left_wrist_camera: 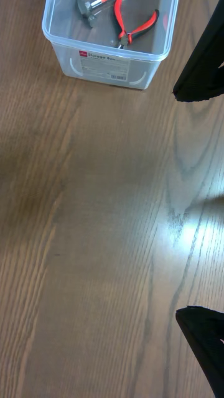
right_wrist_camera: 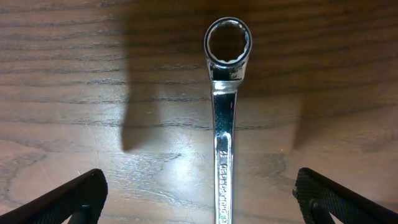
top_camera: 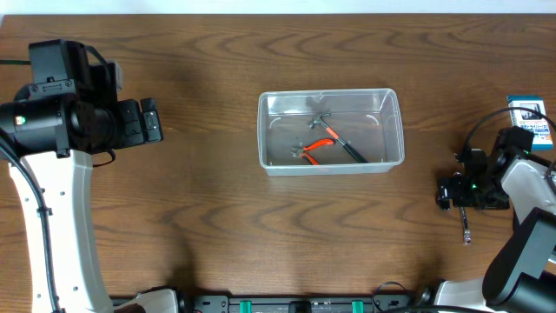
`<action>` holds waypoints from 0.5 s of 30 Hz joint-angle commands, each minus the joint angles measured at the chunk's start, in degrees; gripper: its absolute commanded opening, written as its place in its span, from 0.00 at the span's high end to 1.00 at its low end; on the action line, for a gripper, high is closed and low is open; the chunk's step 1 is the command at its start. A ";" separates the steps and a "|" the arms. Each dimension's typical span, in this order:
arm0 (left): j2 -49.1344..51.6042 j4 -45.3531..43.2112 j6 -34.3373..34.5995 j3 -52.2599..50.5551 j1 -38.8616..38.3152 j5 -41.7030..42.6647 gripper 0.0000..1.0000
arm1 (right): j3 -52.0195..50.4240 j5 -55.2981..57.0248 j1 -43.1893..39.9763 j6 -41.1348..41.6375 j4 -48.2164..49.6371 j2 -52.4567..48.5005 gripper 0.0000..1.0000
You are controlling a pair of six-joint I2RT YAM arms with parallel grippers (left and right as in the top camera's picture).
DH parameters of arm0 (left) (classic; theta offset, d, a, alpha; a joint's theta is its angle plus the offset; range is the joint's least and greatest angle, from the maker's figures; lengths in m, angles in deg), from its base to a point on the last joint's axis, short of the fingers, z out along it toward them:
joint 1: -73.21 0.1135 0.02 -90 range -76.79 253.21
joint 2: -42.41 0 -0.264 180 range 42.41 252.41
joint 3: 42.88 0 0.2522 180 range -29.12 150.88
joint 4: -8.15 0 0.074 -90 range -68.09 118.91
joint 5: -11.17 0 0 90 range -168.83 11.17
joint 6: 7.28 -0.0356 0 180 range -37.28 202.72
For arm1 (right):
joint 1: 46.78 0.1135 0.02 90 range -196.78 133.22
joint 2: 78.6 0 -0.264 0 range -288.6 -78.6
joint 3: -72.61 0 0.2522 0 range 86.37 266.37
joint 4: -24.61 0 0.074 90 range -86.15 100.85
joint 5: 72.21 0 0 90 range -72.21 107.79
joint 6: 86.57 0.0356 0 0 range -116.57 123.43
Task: Pack container
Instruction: 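Lower the right gripper and close it on the wrench shaft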
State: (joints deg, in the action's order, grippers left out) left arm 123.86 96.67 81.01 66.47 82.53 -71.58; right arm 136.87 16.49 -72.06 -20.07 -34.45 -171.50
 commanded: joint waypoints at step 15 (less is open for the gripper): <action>0.17 0.20 0.04 1.01 0.26 -0.46 0.02 | -0.61 1.46 -0.59 -1.44 0.17 -0.02 0.01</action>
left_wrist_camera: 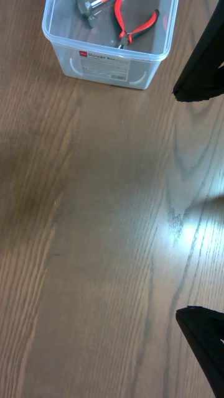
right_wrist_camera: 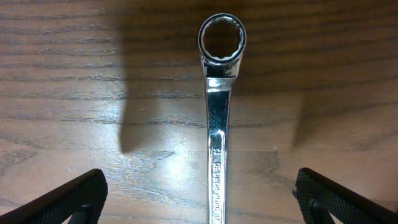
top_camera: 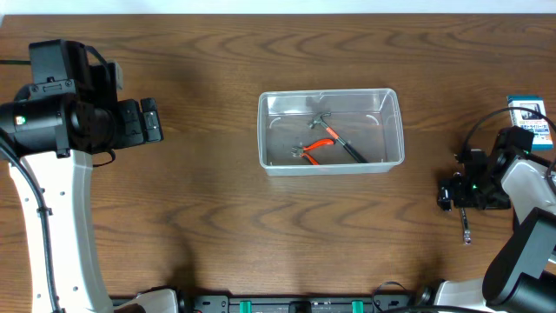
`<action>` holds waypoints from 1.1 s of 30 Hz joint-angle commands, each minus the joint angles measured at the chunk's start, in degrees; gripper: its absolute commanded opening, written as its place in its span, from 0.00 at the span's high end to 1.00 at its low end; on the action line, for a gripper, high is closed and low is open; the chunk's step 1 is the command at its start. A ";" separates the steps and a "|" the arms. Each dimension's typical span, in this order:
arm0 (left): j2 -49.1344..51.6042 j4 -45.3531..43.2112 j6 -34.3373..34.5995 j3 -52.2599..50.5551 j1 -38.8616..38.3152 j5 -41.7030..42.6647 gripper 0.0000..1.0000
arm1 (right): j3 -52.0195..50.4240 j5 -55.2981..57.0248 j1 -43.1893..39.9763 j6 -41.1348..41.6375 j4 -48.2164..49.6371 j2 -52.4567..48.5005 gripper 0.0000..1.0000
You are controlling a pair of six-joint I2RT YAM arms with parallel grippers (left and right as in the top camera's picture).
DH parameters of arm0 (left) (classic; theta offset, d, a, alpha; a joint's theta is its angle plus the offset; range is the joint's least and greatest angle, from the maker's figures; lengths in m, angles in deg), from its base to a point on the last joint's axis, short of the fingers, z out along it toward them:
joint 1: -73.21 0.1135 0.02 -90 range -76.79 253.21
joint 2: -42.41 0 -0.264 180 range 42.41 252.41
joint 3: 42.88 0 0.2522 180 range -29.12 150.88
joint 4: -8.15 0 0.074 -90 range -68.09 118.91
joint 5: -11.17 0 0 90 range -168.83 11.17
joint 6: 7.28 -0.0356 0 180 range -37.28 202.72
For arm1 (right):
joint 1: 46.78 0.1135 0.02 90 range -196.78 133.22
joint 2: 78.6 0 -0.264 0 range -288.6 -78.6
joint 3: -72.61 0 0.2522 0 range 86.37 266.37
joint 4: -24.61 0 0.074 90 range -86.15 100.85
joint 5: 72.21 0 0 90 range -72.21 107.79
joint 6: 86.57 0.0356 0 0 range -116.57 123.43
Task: Pack container
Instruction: 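Lower the right gripper and close it on the wrench shaft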
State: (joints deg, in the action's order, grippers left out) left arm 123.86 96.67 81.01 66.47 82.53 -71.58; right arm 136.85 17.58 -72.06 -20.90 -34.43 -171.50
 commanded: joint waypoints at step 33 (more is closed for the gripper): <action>0.17 1.07 0.04 1.01 0.26 -0.46 0.02 | -4.55 -0.02 -0.70 -0.59 3.43 -0.02 0.01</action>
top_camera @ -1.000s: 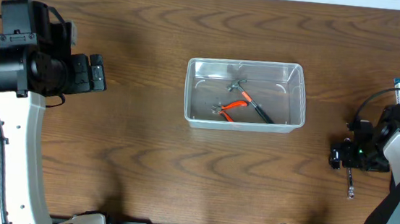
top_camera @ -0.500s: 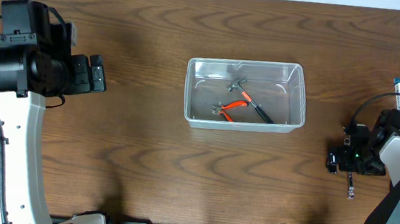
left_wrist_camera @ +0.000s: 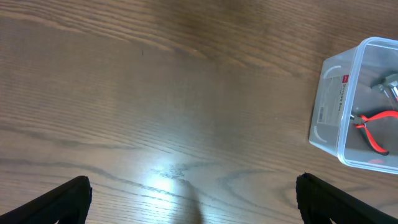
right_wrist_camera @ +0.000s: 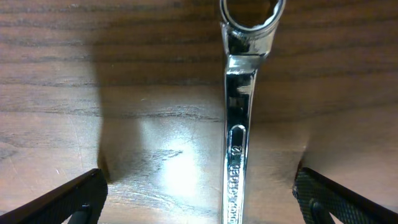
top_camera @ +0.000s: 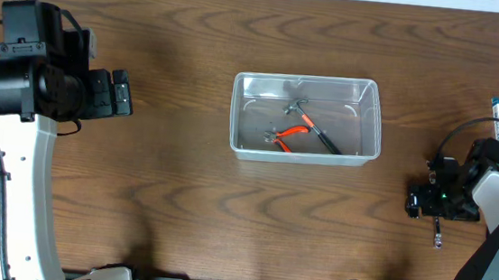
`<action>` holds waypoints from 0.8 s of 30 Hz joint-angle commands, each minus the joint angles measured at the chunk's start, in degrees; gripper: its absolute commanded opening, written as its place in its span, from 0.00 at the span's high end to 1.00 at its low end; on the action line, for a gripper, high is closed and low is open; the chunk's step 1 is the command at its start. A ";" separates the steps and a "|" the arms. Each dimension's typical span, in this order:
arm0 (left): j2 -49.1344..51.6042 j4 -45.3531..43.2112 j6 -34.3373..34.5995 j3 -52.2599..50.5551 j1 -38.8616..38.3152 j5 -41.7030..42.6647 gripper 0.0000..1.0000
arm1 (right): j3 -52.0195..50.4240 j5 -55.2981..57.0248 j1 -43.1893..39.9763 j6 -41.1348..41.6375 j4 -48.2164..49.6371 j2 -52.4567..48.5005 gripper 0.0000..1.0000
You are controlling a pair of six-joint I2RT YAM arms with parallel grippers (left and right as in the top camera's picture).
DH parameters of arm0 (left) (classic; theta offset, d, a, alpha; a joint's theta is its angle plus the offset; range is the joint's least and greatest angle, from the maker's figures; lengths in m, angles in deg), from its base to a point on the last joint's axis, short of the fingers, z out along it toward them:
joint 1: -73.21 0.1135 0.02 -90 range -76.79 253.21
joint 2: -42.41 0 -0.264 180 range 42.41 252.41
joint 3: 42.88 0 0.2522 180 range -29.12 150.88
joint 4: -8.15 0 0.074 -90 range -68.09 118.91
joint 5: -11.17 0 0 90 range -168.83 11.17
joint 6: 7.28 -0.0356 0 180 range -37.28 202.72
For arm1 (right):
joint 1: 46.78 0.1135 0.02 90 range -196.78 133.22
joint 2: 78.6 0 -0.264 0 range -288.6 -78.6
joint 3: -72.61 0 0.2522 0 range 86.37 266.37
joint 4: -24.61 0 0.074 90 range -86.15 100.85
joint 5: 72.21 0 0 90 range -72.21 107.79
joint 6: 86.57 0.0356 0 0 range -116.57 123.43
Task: Pack container
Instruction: 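Lower the right gripper and close it on the wrench shaft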
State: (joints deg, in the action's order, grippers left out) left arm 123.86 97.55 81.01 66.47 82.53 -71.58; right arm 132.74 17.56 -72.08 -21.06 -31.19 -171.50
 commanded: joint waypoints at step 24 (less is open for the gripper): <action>0.17 0.20 0.04 1.01 0.26 -0.46 0.02 | -0.92 0.00 -1.01 -0.39 1.55 -0.02 0.01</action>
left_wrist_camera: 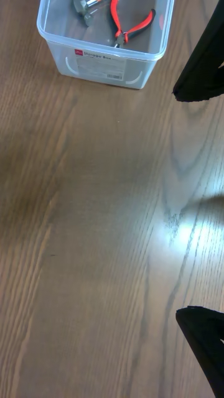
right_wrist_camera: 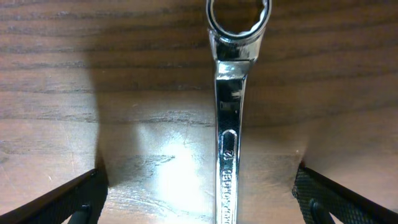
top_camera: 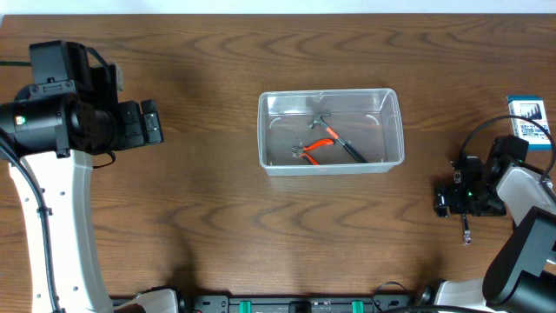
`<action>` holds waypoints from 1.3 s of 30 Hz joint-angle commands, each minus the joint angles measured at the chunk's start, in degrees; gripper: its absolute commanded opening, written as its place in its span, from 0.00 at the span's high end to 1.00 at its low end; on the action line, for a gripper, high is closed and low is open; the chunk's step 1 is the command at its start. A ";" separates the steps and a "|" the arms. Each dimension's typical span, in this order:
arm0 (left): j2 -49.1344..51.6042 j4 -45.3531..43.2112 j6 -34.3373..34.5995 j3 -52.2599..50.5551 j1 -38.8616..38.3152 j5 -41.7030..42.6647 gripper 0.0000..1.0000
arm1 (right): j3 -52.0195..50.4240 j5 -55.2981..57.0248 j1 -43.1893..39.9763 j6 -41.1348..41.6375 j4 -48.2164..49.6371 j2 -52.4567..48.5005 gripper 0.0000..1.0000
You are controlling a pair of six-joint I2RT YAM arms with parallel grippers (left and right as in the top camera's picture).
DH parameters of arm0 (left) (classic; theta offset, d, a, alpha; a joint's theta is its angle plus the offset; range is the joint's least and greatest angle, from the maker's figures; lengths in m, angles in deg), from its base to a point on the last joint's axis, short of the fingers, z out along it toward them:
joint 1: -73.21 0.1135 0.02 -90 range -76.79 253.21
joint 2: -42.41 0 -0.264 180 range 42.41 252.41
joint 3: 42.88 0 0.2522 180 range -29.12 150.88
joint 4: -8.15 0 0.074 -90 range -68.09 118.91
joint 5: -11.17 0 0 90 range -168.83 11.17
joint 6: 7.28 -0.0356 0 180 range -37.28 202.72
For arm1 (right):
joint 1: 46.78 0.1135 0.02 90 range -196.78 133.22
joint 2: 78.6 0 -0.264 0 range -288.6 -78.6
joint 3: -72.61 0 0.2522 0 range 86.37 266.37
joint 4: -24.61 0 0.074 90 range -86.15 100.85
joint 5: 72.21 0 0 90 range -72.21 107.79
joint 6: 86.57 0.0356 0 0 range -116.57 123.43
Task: Pack container
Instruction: 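Lower the right gripper and close it on the wrench shaft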
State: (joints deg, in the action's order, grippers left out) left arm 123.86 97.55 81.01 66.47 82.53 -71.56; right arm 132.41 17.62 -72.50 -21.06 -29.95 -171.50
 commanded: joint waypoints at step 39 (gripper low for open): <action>0.17 0.20 0.02 1.01 0.26 -0.48 0.02 | -0.57 0.81 -0.57 0.04 1.14 0.00 0.64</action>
State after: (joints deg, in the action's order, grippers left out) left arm 123.86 97.55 81.01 66.47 82.53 -71.58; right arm 132.37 17.78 -72.52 -21.25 -28.92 -171.50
